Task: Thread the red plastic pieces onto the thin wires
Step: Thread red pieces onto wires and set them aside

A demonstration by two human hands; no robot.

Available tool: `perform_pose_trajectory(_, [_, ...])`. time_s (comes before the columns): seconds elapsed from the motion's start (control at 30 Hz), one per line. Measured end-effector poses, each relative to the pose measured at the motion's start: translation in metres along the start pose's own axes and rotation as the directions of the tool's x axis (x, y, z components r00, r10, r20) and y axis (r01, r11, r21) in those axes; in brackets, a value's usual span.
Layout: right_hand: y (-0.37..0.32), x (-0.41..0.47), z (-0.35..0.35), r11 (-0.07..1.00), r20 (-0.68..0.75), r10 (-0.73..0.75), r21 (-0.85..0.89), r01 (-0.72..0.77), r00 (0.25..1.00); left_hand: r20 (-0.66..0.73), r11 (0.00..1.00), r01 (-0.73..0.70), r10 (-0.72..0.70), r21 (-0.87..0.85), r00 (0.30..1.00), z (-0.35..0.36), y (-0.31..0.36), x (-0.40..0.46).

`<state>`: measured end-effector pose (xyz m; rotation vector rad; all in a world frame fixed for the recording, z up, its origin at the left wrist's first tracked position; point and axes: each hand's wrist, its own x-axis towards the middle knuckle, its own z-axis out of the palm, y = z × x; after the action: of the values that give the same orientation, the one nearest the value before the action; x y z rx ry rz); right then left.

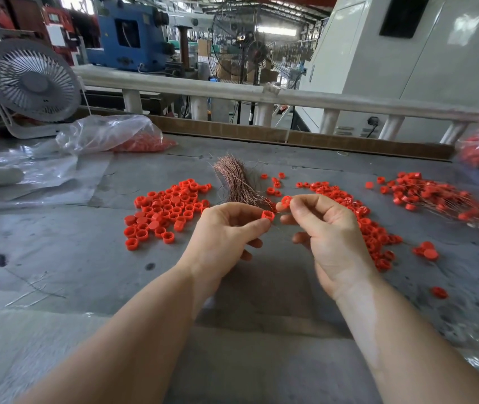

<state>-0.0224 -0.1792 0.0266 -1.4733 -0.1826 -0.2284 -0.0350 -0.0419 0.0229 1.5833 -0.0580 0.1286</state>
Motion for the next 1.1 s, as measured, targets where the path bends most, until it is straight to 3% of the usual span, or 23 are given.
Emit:
perform_pose_trajectory(0.1, [0.002,0.000,-0.001,0.968,-0.019,-0.104,-0.231,0.097,0.994,-0.010,1.000,0.009,-0.009,-0.016,1.000,0.000,0.000,0.000])
perform_pose_trajectory(0.2, [0.007,-0.002,0.001,0.753,0.082,-0.248,-0.611,0.245,0.965,-0.035,1.000,0.010,-0.010,-0.017,0.999,0.000,0.000,0.001])
perform_pose_trajectory(0.3, [0.011,-0.006,0.004,0.592,0.222,-0.186,-0.752,0.290,0.957,-0.075,1.000,0.012,-0.013,-0.005,0.997,-0.001,-0.001,0.002])
perform_pose_trajectory(0.43, [0.012,-0.008,0.004,0.557,0.280,-0.065,-0.786,0.268,0.958,-0.090,1.000,0.020,-0.019,0.008,0.996,-0.002,-0.003,0.003])
perform_pose_trajectory(0.53, [0.010,-0.007,0.003,0.638,0.205,-0.087,-0.740,0.212,0.975,-0.095,1.000,0.018,-0.017,0.007,0.995,-0.002,-0.005,0.003])
perform_pose_trajectory(0.77, [0.010,-0.003,0.000,0.630,0.107,-0.123,-0.760,0.160,0.987,-0.120,1.000,0.026,-0.026,-0.006,0.992,-0.002,-0.006,0.005])
perform_pose_trajectory(1.1, [0.010,-0.006,0.003,0.621,0.235,-0.129,-0.738,0.263,0.963,-0.113,1.000,0.012,-0.010,0.015,0.993,-0.003,-0.007,0.004])
